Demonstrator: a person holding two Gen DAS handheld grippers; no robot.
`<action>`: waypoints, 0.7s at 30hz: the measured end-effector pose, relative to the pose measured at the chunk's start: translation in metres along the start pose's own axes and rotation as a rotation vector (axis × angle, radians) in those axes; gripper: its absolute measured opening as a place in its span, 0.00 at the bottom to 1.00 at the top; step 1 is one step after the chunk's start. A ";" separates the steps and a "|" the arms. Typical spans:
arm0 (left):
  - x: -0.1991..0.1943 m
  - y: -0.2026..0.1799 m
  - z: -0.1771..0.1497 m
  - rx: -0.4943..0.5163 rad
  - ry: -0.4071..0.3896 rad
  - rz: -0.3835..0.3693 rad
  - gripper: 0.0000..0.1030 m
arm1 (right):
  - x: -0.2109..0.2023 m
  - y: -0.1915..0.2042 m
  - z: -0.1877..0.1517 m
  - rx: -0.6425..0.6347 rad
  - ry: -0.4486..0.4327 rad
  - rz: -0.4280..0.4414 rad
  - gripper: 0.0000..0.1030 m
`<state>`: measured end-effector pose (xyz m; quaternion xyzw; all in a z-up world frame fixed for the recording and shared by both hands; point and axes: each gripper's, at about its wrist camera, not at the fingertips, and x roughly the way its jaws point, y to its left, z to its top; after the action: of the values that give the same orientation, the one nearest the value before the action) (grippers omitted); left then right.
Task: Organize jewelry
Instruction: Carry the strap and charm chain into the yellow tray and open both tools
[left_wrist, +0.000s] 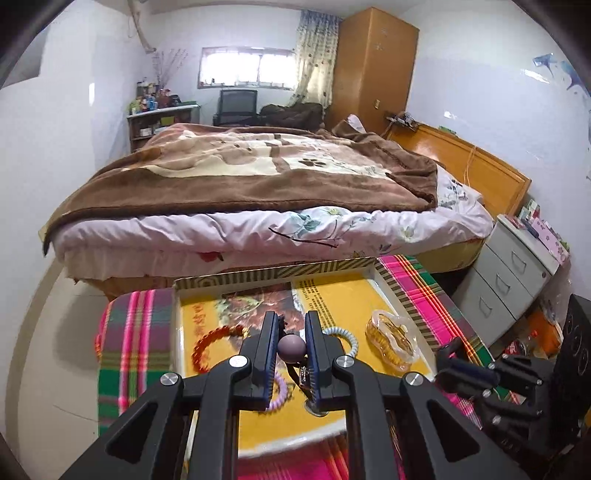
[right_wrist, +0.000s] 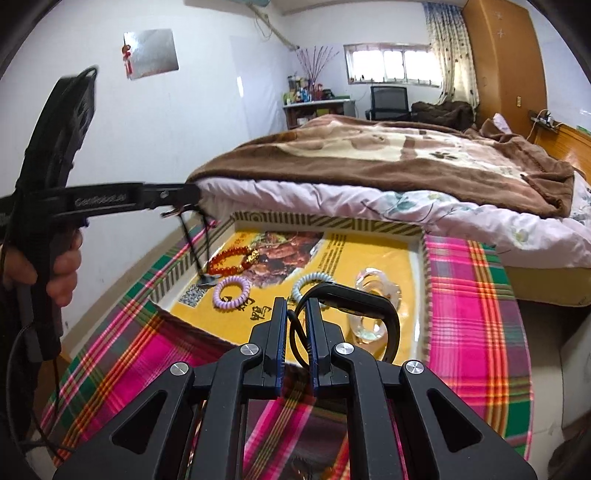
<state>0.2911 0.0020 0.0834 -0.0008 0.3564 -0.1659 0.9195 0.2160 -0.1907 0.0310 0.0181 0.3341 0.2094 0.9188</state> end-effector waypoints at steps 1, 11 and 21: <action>0.007 0.000 0.002 0.005 0.007 0.000 0.14 | 0.005 0.001 0.000 -0.004 0.010 0.001 0.10; 0.065 -0.001 0.013 0.054 0.058 -0.042 0.14 | 0.045 0.009 0.002 -0.038 0.076 0.006 0.10; 0.118 0.008 0.007 0.072 0.163 -0.003 0.15 | 0.079 0.021 -0.007 -0.093 0.177 0.021 0.10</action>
<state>0.3796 -0.0270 0.0104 0.0453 0.4239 -0.1795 0.8866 0.2586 -0.1407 -0.0183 -0.0396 0.4037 0.2348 0.8834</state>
